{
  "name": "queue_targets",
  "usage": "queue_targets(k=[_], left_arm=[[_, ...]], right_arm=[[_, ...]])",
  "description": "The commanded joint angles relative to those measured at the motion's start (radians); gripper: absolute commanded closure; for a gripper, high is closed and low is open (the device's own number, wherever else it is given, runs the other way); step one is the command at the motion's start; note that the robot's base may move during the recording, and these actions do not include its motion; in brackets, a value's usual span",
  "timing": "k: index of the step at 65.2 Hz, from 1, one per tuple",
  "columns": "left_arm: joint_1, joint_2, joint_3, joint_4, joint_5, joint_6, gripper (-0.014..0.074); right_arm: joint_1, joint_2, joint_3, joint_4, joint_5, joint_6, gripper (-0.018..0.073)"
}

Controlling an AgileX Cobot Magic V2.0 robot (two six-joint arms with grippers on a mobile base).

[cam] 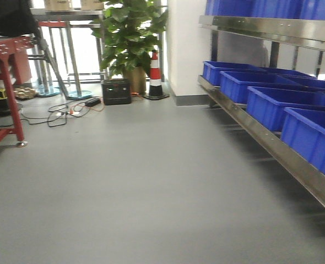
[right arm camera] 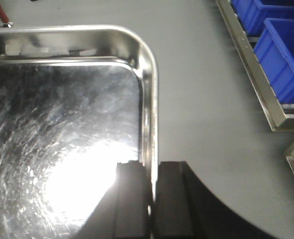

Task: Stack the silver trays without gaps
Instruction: 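Hold the tray in both grippers while the base turns away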

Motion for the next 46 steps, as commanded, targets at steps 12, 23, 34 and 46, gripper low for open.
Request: queue_targets(k=[12,23,34,46], left_arm=[[-0.01,-0.002,-0.009,-0.02,-0.057,0.013,0.0613],[-0.01,-0.002,-0.009,-0.02,-0.057,0.013,0.0613],[-0.01,-0.002,-0.009,-0.02,-0.057,0.013,0.0613],[-0.01,-0.002,-0.009,-0.02,-0.057,0.013,0.0613]], right_arm=[[0.007,-0.005,-0.005,0.008,-0.093,-0.004,0.0574],[0.007,-0.005,-0.005,0.008,-0.093,-0.004,0.0574],[0.007,-0.005,-0.005,0.008,-0.093,-0.004,0.0574],[0.007,-0.005,-0.005,0.008,-0.093,-0.004,0.0574]])
